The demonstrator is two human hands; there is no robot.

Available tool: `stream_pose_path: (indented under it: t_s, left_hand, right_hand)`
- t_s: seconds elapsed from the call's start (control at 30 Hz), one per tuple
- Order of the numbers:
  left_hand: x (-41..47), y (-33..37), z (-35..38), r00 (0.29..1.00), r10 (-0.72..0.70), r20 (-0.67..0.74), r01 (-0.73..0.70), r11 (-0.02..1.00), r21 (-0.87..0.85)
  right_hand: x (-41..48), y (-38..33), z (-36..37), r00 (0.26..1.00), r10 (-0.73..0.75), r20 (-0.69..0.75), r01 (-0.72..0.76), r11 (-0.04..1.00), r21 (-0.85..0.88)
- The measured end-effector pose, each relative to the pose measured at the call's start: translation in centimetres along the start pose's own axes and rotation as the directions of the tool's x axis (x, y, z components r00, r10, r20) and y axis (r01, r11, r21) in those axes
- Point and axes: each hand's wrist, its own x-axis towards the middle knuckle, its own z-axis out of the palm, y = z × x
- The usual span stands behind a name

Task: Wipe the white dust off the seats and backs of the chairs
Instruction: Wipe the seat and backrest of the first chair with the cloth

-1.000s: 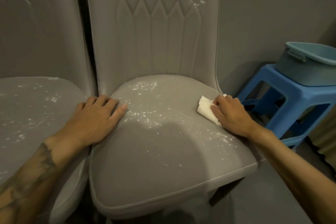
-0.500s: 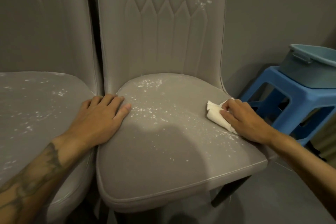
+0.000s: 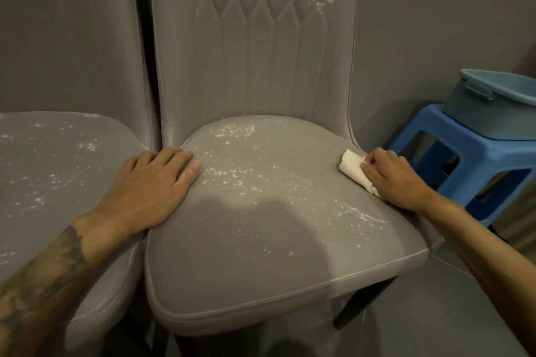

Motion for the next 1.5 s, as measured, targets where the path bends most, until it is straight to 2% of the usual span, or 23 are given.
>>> stream_pose_path:
  t_s: [0.07, 0.23, 0.3, 0.43, 0.5, 0.6, 0.67, 0.73, 0.8, 0.9, 1.0, 1.03, 1.17, 1.23, 1.33, 1.37, 1.43, 1.5]
  left_hand:
    - [0.1, -0.1, 0.0, 1.000, -0.001, 0.005, 0.001, 1.000, -0.007]
    - [0.2, -0.1, 0.0, 1.000, -0.002, -0.002, 0.002, 1.000, -0.012]
    - [0.2, -0.2, 0.1, 1.000, -0.009, 0.004, 0.009, 1.000, -0.012]
    - [0.2, -0.2, 0.0, 1.000, -0.014, 0.006, 0.014, 1.000, -0.015]
    - [0.2, -0.2, 0.0, 1.000, -0.009, 0.008, 0.009, 1.000, -0.015]
    - [0.2, -0.3, 0.0, 1.000, -0.003, 0.008, 0.003, 1.000, -0.013]
    - [0.2, -0.3, -0.1, 1.000, -0.001, 0.012, 0.002, 1.000, -0.010]
    - [0.1, -0.1, -0.1, 1.000, -0.004, 0.014, 0.004, 1.000, -0.015]
    - [0.1, -0.1, -0.1, 1.000, -0.010, 0.011, 0.010, 1.000, -0.012]
    - [0.2, -0.1, 0.1, 1.000, -0.016, 0.014, 0.016, 1.000, -0.007]
    - [0.2, -0.2, 0.2, 1.000, -0.013, 0.010, 0.013, 1.000, -0.008]
    - [0.1, -0.3, 0.2, 1.000, -0.011, 0.005, 0.011, 1.000, -0.010]
    - [0.0, -0.1, 0.3, 1.000, -0.013, 0.001, 0.013, 1.000, -0.011]
    - [0.0, 0.0, 0.3, 1.000, -0.014, -0.004, 0.014, 1.000, -0.021]
    - [0.0, 0.1, 0.3, 1.000, -0.016, -0.010, 0.015, 1.000, -0.023]
    - [0.0, 0.1, 0.3, 1.000, -0.016, -0.013, 0.015, 1.000, -0.024]
    - [0.0, 0.1, 0.3, 1.000, -0.021, -0.011, 0.020, 0.999, -0.033]
    - [-0.1, 0.2, 0.4, 0.999, -0.032, -0.011, 0.031, 0.999, -0.034]
  right_hand:
    - [-0.4, -0.4, 0.5, 0.999, 0.008, -0.037, -0.008, 1.000, -0.003]
    - [-5.2, -0.5, 1.2, 0.977, -0.212, -0.031, 0.213, 0.976, 0.045]
    - [-4.5, -0.1, 0.5, 0.982, -0.187, -0.022, 0.188, 0.981, 0.046]
    - [-3.0, -0.8, 0.7, 0.997, -0.022, -0.072, 0.023, 1.000, 0.011]
    - [-4.1, -1.3, 1.5, 0.990, -0.092, -0.102, 0.093, 0.996, 0.000]
    - [-5.2, -1.1, 1.3, 0.979, -0.200, -0.042, 0.200, 0.980, 0.014]
    - [-3.8, -0.6, 0.5, 0.991, -0.136, -0.007, 0.137, 0.991, 0.016]
    - [-2.3, -0.6, 0.0, 1.000, 0.006, -0.005, -0.006, 1.000, -0.003]
    - [-2.3, -1.5, 0.6, 0.999, 0.037, -0.029, -0.037, 0.999, -0.010]
    - [-5.3, -3.4, 2.0, 0.986, -0.164, -0.027, 0.164, 0.986, 0.005]
    - [-5.7, -3.5, 1.3, 0.971, -0.236, 0.045, 0.235, 0.971, 0.034]
    - [-4.6, -3.2, 1.0, 0.975, -0.217, 0.049, 0.217, 0.976, 0.011]
    - [0.8, -4.0, 0.7, 1.000, 0.020, 0.014, -0.019, 0.995, -0.096]
    - [1.5, -5.7, 2.0, 0.999, -0.042, 0.026, 0.044, 0.995, -0.087]
    - [0.1, -6.9, 3.1, 0.964, -0.261, 0.048, 0.263, 0.964, -0.029]
    - [0.0, -6.8, 2.8, 0.954, -0.295, 0.058, 0.297, 0.955, -0.023]
    - [1.2, -6.1, 2.2, 0.963, -0.263, 0.058, 0.266, 0.962, -0.058]
    - [3.6, -5.6, 1.9, 0.995, -0.098, 0.026, 0.100, 0.988, -0.115]
